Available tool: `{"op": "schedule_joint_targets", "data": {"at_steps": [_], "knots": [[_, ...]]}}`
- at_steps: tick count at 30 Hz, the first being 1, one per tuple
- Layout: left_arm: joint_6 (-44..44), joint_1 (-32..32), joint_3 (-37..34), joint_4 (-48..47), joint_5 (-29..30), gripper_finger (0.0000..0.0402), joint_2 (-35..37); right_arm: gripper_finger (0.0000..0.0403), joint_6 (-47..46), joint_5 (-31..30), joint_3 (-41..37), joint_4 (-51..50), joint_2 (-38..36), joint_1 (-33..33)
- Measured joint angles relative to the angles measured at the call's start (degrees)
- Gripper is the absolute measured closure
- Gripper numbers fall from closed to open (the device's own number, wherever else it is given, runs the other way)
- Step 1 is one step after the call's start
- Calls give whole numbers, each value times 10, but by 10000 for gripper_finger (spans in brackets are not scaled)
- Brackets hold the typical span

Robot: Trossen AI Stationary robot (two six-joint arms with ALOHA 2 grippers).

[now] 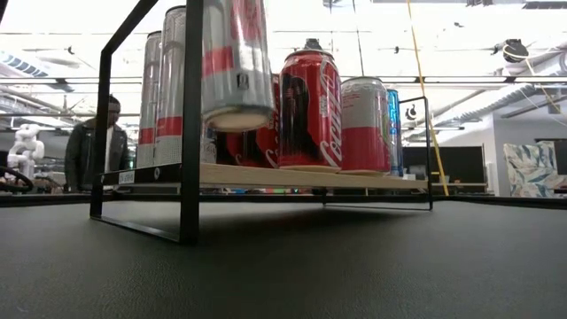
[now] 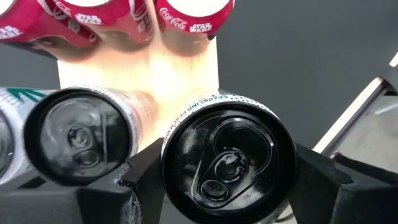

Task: Place canned beverage on shelf
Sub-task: Put the white pink soda can on the shelf aligned with the other white pink soda can

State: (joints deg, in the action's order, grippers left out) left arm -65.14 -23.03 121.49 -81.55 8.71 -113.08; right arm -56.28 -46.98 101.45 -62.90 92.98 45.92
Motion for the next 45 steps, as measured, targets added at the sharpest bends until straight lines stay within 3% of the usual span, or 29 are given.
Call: {"op": "schedule_joint_targets", "data": {"at_steps": [28, 38, 45], "knots": [[-1, -3, 0, -6, 19, 148, -53, 26, -27, -10, 0, 1, 19, 18], [-4, -3, 0, -8, 25, 84, -54, 26, -24, -9, 0, 0, 19, 22], [-5, -3, 0, -15, 21, 76, -49, 26, -24, -9, 0, -3, 19, 22]]}}
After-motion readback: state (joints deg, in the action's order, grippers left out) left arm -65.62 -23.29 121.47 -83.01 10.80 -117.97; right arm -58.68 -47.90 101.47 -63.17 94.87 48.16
